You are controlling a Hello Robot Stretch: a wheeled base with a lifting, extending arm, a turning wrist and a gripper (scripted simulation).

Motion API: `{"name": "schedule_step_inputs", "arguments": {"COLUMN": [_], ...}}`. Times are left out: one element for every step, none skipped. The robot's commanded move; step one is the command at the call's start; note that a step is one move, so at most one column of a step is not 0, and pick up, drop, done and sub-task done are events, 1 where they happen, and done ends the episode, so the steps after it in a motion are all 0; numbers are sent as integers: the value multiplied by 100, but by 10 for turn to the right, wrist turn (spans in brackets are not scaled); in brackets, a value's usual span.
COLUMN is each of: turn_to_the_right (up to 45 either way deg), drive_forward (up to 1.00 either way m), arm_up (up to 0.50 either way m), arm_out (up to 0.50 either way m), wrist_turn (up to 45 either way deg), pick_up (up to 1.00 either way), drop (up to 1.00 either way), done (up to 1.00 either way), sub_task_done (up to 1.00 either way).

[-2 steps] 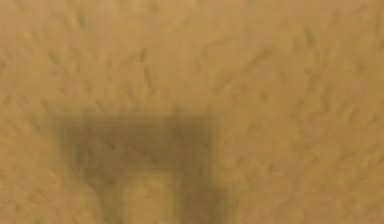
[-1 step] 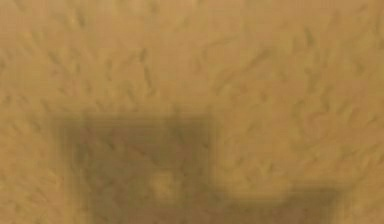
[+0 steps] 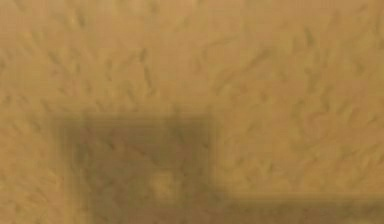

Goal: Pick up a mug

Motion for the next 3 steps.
{"name": "schedule_step_inputs", "arguments": {"turn_to_the_right": [0, 0, 0], "drive_forward": [0, 0, 0], "arm_up": [0, 0, 0], "arm_out": [0, 0, 0], "wrist_turn": [450, 450, 450], "pick_up": [0, 0, 0], "drop": [0, 0, 0], "done": [0, 0, 0], "sub_task_done": [0, 0, 0]}}
